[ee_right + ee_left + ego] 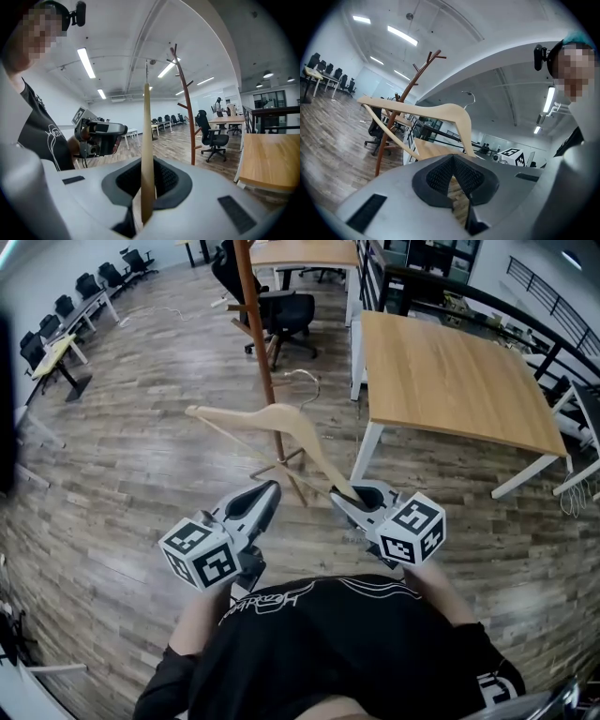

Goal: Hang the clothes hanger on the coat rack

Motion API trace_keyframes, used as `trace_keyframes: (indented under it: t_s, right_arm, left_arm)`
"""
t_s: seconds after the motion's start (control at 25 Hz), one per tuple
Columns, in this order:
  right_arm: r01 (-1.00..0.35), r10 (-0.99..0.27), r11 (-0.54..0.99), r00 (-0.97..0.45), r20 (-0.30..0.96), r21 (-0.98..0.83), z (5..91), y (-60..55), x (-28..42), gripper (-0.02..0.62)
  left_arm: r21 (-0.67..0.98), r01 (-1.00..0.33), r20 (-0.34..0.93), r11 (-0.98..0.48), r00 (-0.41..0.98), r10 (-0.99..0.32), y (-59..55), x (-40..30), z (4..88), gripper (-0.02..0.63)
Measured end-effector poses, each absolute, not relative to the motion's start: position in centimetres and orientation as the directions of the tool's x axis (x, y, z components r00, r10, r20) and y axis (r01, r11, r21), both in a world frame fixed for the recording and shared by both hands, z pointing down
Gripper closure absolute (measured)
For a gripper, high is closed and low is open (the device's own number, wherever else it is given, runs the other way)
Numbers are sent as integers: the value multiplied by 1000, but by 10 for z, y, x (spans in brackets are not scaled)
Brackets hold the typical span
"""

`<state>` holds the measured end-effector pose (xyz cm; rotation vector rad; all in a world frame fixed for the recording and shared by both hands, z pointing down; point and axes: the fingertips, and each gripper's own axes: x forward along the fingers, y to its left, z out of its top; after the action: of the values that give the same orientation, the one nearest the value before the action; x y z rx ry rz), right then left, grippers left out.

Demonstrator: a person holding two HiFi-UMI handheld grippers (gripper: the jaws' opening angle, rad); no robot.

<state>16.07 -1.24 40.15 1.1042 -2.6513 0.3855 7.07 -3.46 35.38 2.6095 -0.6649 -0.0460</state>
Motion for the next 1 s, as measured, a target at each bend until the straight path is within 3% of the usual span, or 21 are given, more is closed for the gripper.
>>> trace_keyframes:
  t_s: [0.44,1.0]
  right_arm:
    - [-682,-622,713,-721,306,-160,407,-42,176,534]
    - [-708,-641,691,-694,327,-148,413,-117,183,534]
  left_arm:
    - [417,-505,84,-755,849,-521,-58,77,356,598]
    - [413,-460,77,-786,878,-473,-142,92,356,598]
